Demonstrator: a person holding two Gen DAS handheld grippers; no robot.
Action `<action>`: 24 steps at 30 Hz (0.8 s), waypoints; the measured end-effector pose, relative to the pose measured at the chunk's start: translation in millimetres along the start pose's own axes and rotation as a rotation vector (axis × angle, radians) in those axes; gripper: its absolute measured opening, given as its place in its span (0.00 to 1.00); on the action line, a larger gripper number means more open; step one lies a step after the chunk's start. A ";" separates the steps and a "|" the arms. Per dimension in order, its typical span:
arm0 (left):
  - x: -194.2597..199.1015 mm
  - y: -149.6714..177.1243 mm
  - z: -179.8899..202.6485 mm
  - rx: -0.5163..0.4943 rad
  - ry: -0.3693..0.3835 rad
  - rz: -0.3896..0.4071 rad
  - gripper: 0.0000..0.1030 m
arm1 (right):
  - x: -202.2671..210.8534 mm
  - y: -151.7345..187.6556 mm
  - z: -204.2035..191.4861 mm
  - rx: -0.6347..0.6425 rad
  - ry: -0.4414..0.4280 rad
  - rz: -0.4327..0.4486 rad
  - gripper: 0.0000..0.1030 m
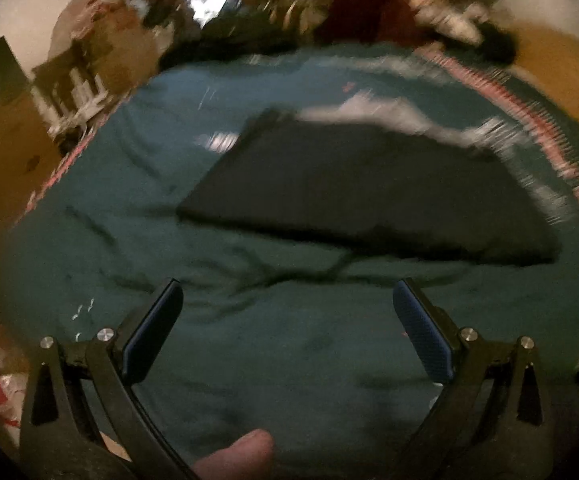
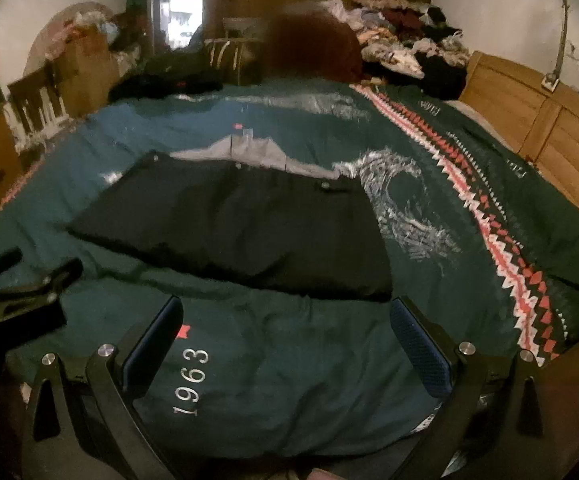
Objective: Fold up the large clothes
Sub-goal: 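Lower both tools onto the side edge of the folded black shirt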
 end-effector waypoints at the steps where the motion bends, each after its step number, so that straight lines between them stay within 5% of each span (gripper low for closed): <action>1: -14.0 0.1 -5.7 0.014 -0.003 -0.023 1.00 | -9.8 3.0 -0.7 0.005 0.000 -0.009 1.00; 6: -89.8 3.1 -49.6 0.103 -0.034 -0.137 1.00 | -88.4 13.2 -6.9 0.065 -0.013 -0.099 1.00; 8: -111.7 10.3 -65.7 0.154 0.021 -0.175 1.00 | -118.2 16.5 -6.0 0.070 -0.028 -0.132 1.00; 10: -106.6 12.0 -68.5 0.155 0.034 -0.126 1.00 | -152.3 20.3 -5.9 0.088 -0.019 -0.181 1.00; 14: -94.9 18.1 -69.2 0.153 0.044 -0.157 1.00 | -217.0 43.4 -0.2 0.100 -0.029 -0.353 1.00; 20: -52.3 -6.2 -79.2 0.265 0.359 -0.058 0.92 | -216.9 47.4 13.4 0.076 -0.090 -0.284 1.00; 24: -66.3 -34.4 -85.3 0.337 0.555 -0.072 0.90 | -220.8 45.6 17.6 0.083 -0.098 -0.288 1.00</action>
Point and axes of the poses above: each gripper's, at about its wrist camera, not at the fingertips, and x roughly against the way its jaws point, z to its right, y to its underside, the point moved 5 cm from there along -x, roughly the way its jaws point, and after that the axes turned 11 degrees about -z, right-handed, at the moved point
